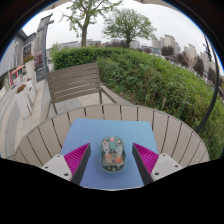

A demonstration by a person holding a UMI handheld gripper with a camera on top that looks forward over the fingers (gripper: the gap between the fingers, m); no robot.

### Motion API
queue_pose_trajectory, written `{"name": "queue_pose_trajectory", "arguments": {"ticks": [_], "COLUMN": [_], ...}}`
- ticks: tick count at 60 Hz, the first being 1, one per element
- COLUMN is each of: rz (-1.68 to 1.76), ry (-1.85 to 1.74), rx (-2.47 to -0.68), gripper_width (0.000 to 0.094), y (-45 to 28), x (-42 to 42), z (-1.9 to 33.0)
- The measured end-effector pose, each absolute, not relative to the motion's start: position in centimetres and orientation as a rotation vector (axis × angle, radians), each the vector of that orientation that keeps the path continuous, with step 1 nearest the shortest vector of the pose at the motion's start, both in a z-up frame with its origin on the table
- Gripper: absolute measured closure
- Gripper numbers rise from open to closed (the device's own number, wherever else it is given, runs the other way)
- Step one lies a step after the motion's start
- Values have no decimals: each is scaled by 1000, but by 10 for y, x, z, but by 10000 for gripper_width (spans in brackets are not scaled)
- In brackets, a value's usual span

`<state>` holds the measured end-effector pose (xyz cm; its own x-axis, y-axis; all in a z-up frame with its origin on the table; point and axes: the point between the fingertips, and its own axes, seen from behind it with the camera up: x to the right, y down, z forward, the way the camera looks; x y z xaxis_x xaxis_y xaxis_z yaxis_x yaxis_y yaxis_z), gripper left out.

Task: Arrange mouse

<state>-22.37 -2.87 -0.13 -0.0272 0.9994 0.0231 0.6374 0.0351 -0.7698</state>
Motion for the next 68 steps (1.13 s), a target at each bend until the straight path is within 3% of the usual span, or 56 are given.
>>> {"name": "queue_pose_trajectory", "arguments": {"ticks": [2, 8, 17, 28, 46, 68], "rz": [792, 822, 803, 732, 671, 678], "ry": [-1714, -1728, -1774, -1781, -1721, -1741], "rx": [-1669, -1667, -1710, -1781, -1844, -1790], "gripper_width": [112, 86, 87, 84, 79, 80], "y": [-28, -22, 5, 61, 136, 176], "x": [-218, -184, -73, 88, 250, 338], "z": [13, 73, 157, 210, 204, 208]}}
